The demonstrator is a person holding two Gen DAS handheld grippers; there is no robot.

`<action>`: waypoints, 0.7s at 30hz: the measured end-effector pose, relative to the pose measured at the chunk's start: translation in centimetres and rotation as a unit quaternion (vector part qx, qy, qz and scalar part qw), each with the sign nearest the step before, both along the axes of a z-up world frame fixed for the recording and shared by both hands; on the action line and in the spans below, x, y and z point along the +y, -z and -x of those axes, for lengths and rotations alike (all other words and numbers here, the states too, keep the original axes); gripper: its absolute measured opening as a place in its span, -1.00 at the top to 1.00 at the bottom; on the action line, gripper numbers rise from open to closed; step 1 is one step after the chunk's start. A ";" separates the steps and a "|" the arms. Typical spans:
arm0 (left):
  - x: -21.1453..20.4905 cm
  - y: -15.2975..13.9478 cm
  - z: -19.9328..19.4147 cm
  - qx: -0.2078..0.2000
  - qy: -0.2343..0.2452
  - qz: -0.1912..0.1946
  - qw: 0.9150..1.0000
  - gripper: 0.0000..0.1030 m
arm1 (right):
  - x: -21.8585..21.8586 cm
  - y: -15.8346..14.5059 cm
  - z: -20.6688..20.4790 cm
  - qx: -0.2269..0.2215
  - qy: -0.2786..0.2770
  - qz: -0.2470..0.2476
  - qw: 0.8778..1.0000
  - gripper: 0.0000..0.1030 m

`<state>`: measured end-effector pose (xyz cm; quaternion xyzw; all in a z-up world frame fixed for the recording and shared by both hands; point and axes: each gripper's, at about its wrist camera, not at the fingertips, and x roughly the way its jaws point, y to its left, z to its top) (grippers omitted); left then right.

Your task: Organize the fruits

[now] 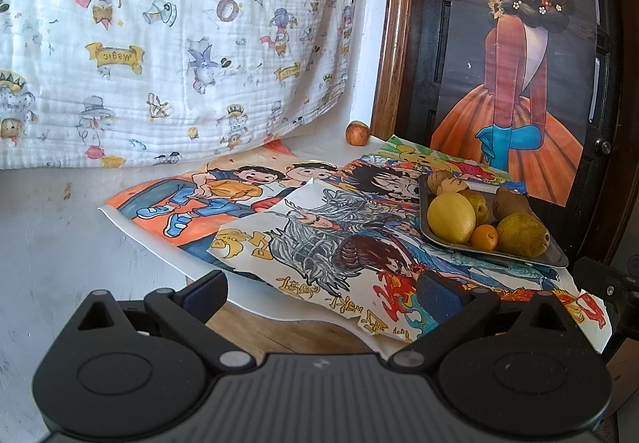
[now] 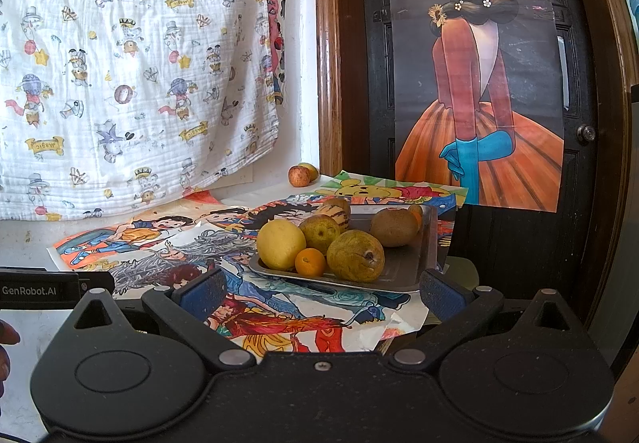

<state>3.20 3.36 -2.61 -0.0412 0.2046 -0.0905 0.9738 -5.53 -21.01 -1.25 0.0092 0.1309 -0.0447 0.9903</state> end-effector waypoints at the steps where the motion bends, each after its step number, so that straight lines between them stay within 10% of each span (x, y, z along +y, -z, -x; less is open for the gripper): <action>1: 0.0 0.0 0.0 0.000 0.000 0.000 1.000 -0.99 | 0.0 0.0 0.0 0.000 0.000 0.000 1.000 -0.99; 21: -0.5 0.2 0.3 0.003 -0.020 -0.021 1.000 -0.99 | -0.1 0.2 0.0 0.003 0.000 0.000 1.000 -0.99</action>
